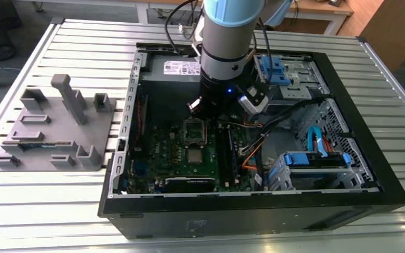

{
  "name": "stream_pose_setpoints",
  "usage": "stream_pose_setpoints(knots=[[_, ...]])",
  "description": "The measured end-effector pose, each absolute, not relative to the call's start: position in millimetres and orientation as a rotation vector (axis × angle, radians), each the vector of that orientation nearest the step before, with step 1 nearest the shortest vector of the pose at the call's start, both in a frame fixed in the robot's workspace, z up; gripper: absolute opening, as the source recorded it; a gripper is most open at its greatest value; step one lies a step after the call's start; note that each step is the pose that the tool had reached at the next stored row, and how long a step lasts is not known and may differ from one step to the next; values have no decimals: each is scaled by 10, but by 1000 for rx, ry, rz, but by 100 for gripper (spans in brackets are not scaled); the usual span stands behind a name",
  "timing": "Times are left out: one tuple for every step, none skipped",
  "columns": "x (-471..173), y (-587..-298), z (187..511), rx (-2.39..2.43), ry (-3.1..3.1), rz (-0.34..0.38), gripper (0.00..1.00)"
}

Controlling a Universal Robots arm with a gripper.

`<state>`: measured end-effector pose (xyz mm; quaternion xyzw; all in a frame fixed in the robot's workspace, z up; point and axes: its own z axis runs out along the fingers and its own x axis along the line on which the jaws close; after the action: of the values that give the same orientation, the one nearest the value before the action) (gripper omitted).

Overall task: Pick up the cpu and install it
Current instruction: 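Close the cpu cover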

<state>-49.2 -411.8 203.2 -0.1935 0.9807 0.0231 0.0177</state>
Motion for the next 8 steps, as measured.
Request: stream_pose_setpoints(knots=[[-492, -4118, 2032, -601, 3047, 72, 11], [-492, -4118, 2032, -601, 3047, 72, 11], [-492, -4119, 2032, -601, 3047, 72, 11], [-493, -4119, 2032, -601, 3047, 72, 11], [-492, -4119, 2032, -602, 3047, 72, 11], [-492, -4119, 2032, -602, 3047, 72, 11], [-492, -4119, 2032, -602, 3047, 72, 11], [-492, -4118, 2032, -607, 3046, 72, 11]])
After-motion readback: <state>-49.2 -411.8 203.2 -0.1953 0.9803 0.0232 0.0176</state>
